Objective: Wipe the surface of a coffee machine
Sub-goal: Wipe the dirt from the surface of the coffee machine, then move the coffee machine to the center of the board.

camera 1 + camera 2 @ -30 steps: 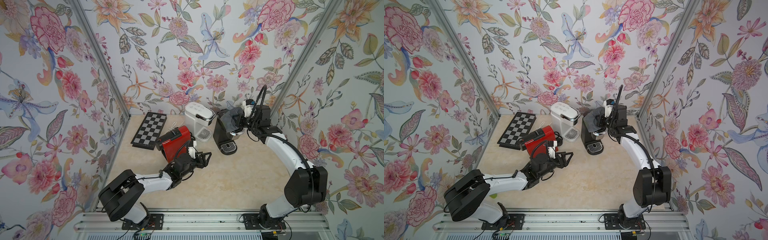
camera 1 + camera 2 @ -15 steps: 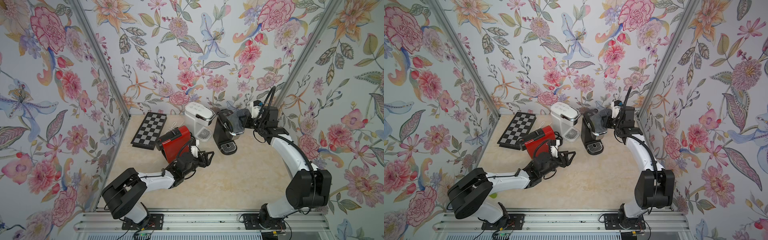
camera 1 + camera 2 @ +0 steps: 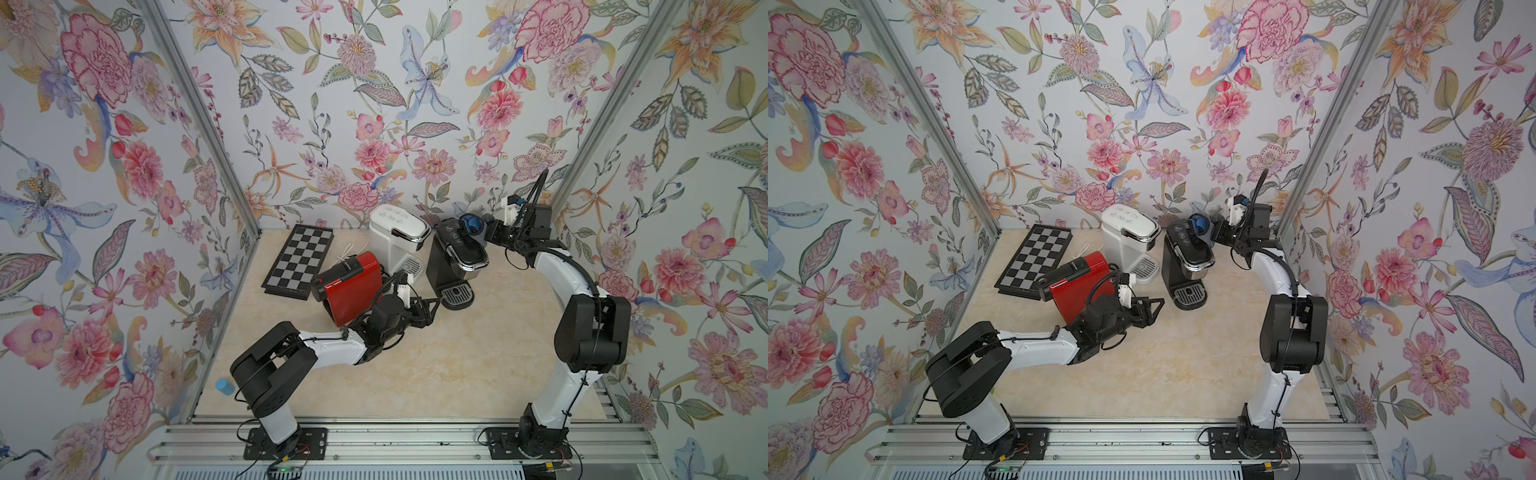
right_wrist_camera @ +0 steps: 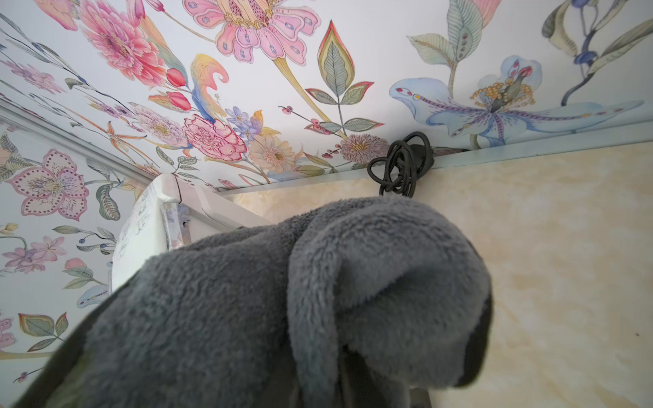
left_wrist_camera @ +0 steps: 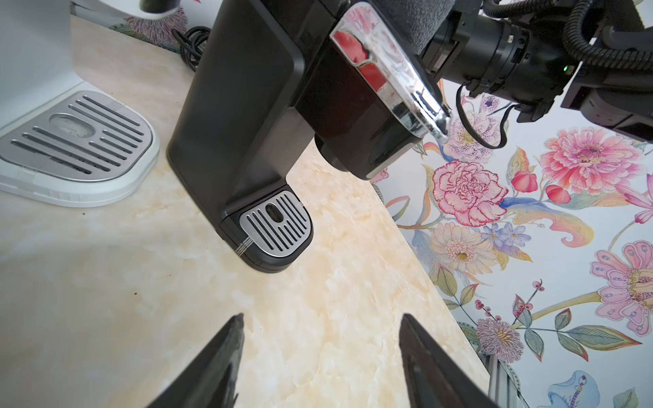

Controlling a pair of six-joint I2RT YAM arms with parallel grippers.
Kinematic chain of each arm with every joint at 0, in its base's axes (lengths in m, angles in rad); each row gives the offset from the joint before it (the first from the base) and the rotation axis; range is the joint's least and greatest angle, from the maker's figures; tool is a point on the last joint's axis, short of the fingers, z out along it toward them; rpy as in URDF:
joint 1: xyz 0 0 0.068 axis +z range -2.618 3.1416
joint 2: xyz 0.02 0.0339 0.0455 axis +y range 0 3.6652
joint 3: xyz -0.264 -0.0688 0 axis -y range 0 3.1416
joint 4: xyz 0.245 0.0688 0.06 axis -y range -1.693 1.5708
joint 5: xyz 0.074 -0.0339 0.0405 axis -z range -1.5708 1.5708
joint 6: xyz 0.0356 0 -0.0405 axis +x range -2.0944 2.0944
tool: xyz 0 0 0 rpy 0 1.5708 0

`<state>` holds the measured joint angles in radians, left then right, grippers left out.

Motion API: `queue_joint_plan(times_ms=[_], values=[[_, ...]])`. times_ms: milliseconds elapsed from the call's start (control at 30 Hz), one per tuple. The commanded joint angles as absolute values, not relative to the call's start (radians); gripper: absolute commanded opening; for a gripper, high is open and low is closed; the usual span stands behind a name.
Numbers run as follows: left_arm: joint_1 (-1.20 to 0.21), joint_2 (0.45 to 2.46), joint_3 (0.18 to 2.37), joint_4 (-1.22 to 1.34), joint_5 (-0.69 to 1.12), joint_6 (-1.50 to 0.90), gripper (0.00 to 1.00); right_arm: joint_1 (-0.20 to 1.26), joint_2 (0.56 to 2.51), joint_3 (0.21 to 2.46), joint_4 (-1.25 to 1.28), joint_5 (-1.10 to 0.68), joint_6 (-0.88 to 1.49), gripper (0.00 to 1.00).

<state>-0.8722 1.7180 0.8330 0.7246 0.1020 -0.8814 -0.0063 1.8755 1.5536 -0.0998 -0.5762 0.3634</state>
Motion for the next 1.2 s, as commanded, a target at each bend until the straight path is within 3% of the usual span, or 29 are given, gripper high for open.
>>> queue_joint_plan(times_ms=[0, 267, 500, 767, 1000, 1167], values=[[-0.887, 1.750, 0.870, 0.713, 0.122, -0.866, 0.70, 0.036, 1.886, 1.561, -0.109, -0.679, 0.355, 0.17], [-0.885, 1.788, 0.932, 0.668, 0.114, -0.841, 0.70, -0.011, 2.079, 1.635, 0.038, -0.821, 0.474, 0.17], [-0.878, 1.875, 1.046, 0.634, 0.157, -0.831, 0.70, -0.069, 2.253, 1.672, 0.439, -1.042, 0.761, 0.16], [-0.876, 1.900, 1.066, 0.620, 0.169, -0.839, 0.70, -0.027, 2.403, 1.808, 0.429, -1.161, 0.745, 0.17], [-0.873, 1.875, 1.028, 0.613, 0.146, -0.841, 0.70, -0.017, 2.590, 1.949, 0.728, -1.280, 1.048, 0.17], [-0.868, 1.876, 1.019, 0.632, 0.149, -0.849, 0.70, 0.000, 2.655, 2.012, 0.726, -1.348, 1.075, 0.18]])
